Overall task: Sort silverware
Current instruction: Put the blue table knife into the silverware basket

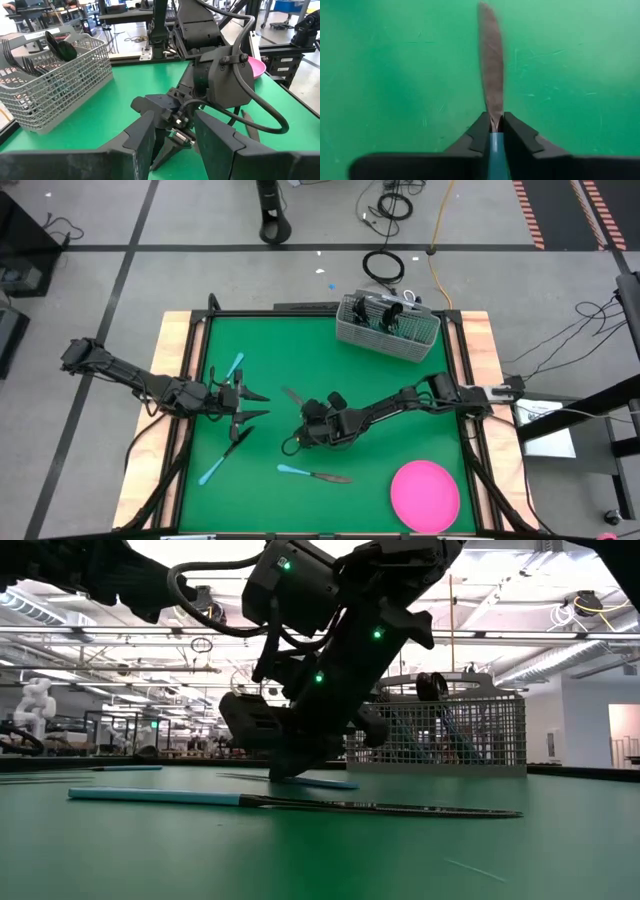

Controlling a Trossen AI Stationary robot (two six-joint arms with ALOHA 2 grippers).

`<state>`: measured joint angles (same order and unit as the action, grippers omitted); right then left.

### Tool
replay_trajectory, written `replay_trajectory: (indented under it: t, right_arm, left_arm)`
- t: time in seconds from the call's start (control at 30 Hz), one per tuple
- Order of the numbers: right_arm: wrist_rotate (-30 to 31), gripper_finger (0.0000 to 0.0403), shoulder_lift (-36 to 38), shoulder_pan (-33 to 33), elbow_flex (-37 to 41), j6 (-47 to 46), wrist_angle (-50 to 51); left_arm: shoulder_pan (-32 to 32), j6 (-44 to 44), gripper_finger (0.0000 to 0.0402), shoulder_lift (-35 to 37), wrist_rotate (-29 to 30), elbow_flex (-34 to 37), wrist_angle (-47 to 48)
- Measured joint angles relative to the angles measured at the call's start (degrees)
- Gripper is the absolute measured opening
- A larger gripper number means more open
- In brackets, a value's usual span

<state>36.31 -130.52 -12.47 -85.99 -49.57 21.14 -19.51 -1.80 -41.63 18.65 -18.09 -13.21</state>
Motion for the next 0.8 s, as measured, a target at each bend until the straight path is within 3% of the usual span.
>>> replay_trajectory:
  t: [0.1,0.47,0.8]
  right_arm:
    - [-0.9,0.0011,0.0,0.0,0.1,1.3,0.0]
    - [-1.6,0.0004,1.9,0.1,0.4,3.4,0.4]
    - [3.5,0.0003,6.3,1.2,0.6,6.0,3.1]
  left_arm:
    - [0.0,0.0,0.0143,0.0,0.0,0.0,0.0]
    - [0.0,0.0,0.0143,0.0,0.0,0.0,0.0]
    - [0.0,0.1,0.0143,0.0,0.0,0.0,0.0]
